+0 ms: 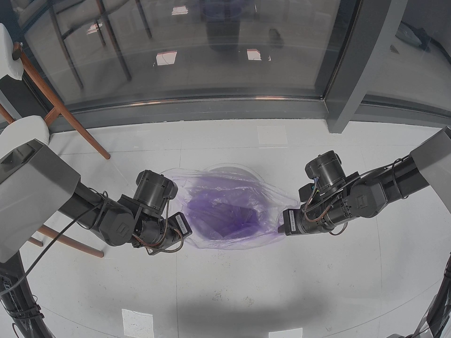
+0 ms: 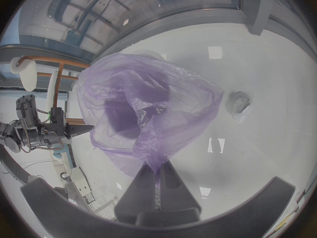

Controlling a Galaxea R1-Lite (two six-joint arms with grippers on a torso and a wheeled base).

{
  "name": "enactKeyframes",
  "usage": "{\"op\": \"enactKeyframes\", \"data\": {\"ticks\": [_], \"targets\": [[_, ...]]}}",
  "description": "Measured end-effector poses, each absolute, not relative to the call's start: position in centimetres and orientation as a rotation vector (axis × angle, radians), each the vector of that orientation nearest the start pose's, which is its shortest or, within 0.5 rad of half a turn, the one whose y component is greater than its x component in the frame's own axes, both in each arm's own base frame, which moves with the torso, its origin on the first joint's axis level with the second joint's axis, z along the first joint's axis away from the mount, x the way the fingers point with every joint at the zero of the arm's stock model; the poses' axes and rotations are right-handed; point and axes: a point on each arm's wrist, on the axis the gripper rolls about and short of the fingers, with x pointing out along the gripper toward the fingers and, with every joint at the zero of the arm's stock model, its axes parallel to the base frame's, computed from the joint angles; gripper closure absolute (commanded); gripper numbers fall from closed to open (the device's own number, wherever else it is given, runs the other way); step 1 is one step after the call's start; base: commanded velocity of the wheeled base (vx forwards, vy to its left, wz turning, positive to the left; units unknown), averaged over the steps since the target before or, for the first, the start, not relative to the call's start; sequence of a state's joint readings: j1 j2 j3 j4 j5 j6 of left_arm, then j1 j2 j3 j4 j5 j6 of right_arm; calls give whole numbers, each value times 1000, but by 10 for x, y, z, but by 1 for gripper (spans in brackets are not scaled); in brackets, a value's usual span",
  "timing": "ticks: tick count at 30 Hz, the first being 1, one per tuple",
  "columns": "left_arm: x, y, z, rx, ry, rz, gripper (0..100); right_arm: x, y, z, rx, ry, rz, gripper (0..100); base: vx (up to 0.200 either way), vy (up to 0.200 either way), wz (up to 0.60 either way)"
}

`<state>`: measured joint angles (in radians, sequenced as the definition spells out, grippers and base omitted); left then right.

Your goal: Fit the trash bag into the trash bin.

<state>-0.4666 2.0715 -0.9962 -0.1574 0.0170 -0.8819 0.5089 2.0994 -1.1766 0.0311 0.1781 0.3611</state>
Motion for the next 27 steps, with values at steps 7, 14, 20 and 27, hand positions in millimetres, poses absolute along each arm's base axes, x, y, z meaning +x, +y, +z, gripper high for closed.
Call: {"op": "enactKeyframes", "data": {"ticks": [7, 14, 20, 27], "targets": [[307, -165, 52, -539, 1034, 31, 100, 327, 192, 71, 147, 1083, 450, 100, 0, 0, 0], [314, -162, 25, -466, 1008, 147, 100, 334, 200, 60, 123, 1038, 422, 100, 0, 0, 0], [327, -163, 6, -438, 933, 190, 100, 344, 202, 44, 110, 982, 377, 100, 0, 0, 0], [332, -165, -6, -429, 938, 208, 100, 339, 196, 29, 88, 1021, 360, 0, 0, 0, 0]]}}
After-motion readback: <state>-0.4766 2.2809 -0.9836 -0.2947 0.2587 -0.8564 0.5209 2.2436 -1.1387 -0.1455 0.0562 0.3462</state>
